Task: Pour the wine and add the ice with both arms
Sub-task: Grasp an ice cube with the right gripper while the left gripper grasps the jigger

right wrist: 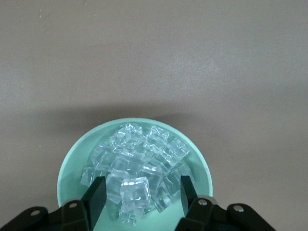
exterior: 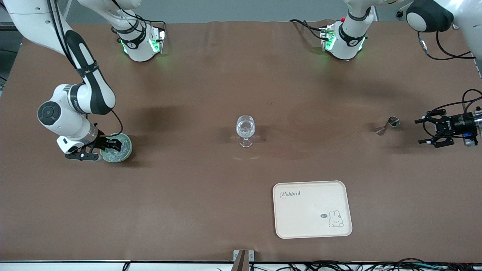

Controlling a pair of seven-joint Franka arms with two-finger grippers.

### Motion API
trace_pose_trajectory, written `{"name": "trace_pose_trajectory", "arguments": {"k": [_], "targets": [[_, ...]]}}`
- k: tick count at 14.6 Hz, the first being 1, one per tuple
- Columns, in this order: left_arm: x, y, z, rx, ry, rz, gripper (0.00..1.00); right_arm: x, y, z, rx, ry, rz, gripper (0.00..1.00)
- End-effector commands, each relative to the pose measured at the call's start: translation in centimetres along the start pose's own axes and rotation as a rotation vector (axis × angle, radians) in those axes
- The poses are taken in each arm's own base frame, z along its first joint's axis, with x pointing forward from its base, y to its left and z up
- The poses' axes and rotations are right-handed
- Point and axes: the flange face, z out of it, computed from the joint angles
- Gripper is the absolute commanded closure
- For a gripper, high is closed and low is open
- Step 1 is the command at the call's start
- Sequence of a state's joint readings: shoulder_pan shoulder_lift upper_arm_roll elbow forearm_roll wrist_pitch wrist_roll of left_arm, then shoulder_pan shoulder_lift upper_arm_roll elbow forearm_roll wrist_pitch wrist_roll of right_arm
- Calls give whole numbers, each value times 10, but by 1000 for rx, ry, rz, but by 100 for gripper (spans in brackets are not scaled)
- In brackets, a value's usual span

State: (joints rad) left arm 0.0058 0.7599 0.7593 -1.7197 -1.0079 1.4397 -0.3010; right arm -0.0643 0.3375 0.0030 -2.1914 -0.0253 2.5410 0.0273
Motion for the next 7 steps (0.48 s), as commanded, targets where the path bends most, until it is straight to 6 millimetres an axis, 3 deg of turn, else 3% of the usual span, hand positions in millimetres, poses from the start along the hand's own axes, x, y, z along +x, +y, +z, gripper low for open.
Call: {"name": "trace_pose_trajectory", "arguments": {"k": [1,7], "targets": [[13,-19,17,-30,-48,-29,3,-2,-1,5,3,0,-11,40],[19,-45,47,-49,-111,-60,11,-4,-2,11,4,-12,-10,46]]}}
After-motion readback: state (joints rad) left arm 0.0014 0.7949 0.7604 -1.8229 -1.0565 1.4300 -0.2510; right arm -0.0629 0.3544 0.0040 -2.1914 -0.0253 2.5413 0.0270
